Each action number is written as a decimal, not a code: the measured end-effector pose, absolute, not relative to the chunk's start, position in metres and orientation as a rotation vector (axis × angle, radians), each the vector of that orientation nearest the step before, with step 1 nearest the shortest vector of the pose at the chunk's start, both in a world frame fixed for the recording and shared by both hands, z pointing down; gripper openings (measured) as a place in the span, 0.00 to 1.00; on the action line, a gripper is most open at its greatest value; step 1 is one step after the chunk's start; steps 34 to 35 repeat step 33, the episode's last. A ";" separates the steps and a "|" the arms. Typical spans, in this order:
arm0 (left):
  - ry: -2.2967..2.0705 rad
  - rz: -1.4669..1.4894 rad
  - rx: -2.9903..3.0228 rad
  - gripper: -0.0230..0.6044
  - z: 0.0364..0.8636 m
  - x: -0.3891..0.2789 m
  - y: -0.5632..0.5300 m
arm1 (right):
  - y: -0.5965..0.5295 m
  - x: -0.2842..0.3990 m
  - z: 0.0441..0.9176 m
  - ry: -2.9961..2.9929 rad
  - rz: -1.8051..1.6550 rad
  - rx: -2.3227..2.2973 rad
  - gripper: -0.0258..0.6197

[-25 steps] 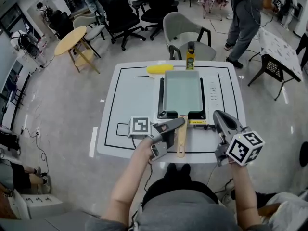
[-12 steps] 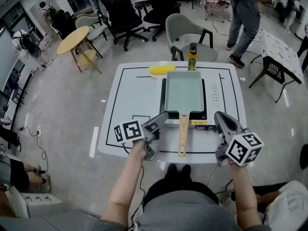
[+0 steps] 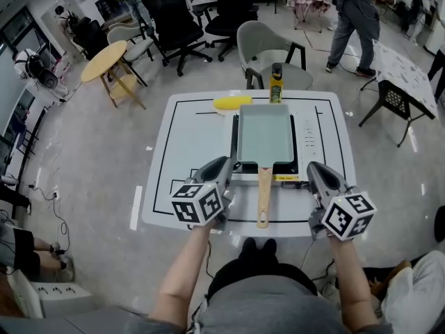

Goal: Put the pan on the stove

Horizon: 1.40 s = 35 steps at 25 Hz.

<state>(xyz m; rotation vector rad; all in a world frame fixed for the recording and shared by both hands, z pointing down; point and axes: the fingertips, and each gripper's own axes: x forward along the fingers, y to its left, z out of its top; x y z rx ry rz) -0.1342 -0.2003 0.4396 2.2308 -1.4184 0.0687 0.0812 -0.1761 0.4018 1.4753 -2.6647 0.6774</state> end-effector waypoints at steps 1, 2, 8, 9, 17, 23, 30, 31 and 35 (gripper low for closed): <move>-1.431 0.073 2.243 0.09 0.437 -0.134 -0.201 | -0.176 0.081 0.402 -2.665 0.672 1.476 0.04; -1.443 0.079 2.253 0.07 0.436 -0.133 -0.202 | -0.176 0.080 0.403 -2.666 0.665 1.476 0.04; -1.487 0.118 2.292 0.05 0.431 -0.130 -0.205 | -0.177 0.078 0.401 -2.656 0.596 1.473 0.04; -1.489 0.118 2.295 0.05 0.430 -0.130 -0.205 | -0.178 0.078 0.401 -2.651 0.581 1.478 0.04; -1.496 0.129 2.308 0.05 0.427 -0.127 -0.207 | -0.178 0.080 0.401 -2.647 0.552 1.498 0.04; -1.508 0.135 2.310 0.05 0.427 -0.127 -0.207 | -0.181 0.081 0.401 -2.648 0.532 1.508 0.04; -1.514 0.120 2.301 0.05 0.427 -0.132 -0.206 | -0.182 0.082 0.405 -2.642 0.531 1.514 0.04; -1.516 0.121 2.300 0.05 0.427 -0.132 -0.207 | -0.182 0.082 0.404 -2.642 0.530 1.514 0.04; -1.518 0.121 2.297 0.05 0.427 -0.133 -0.207 | -0.183 0.082 0.404 -2.641 0.528 1.514 0.04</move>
